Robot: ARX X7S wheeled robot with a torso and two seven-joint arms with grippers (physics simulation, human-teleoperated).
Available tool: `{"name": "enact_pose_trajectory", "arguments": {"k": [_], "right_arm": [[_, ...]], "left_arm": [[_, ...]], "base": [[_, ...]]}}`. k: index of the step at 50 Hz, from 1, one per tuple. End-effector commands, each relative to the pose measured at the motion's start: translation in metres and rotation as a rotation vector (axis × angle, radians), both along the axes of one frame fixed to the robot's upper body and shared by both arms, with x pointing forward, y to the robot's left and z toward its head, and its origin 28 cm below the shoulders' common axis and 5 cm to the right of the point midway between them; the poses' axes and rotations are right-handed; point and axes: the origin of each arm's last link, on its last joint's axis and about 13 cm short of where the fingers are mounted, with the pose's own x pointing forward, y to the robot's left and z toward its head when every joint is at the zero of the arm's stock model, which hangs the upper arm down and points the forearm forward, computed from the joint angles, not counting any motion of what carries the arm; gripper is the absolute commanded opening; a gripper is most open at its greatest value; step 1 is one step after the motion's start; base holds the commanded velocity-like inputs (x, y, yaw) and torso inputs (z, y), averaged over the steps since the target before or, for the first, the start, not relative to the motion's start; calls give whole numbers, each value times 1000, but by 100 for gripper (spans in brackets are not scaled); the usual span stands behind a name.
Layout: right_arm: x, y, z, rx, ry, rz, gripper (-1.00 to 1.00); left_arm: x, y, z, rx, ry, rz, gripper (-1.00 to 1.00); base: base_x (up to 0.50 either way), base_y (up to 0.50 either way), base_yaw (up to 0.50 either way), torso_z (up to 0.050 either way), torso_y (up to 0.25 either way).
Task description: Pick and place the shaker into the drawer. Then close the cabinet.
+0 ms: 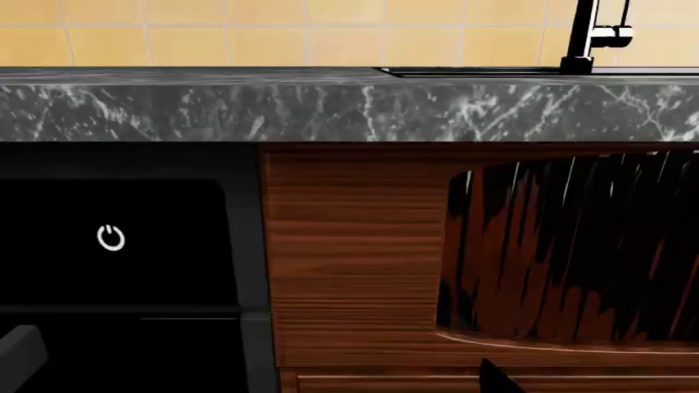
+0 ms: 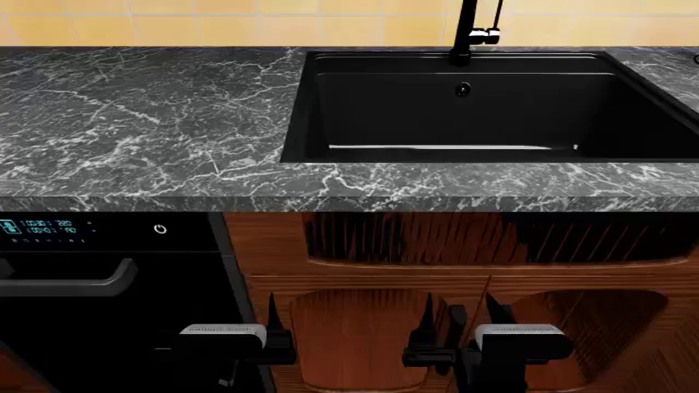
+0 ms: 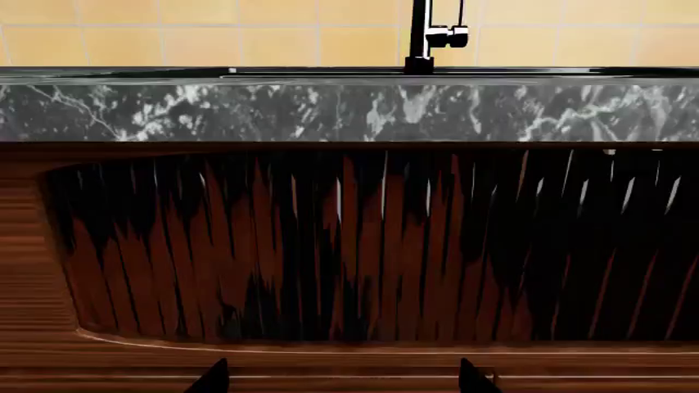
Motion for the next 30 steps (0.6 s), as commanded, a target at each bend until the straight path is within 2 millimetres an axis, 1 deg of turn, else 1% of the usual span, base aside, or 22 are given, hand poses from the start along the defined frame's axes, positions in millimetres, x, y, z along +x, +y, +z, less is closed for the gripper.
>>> {"name": "enact_pose_trajectory", "arguments": {"k": [1,3,9,24,26,27,29,30], "right_arm": [[-2,-1,0,23,-6,-6,100],[-4,-2,0,41,-8,-14,100],[-4,-4,-2,43,6,-20,100],[-3,-5,-3,67,27,-12,100],[-3,-7,-2,92,19,-26,100],[-3,-9,-2,122,30,-44,100],[0,-13,1,168,82,-73,100],[5,-16,10,149,86,-86,100]], "left_arm": [[-3,1,0,2,-12,2,100],[-3,1,-1,-5,-21,10,100],[3,-1,-3,9,-28,8,100],[4,0,-4,28,-1,15,100],[4,0,-5,36,8,22,100],[4,1,-4,31,24,37,100],[7,3,1,-20,83,12,100],[14,5,12,-62,100,12,100]], "base": [[0,0,0,0,0],[0,92,0,0,0],[0,500,0,0,0],[0,500,0,0,0],[0,500,0,0,0],[0,0,0,0,0],[0,0,0,0,0],[0,0,0,0,0]]}}
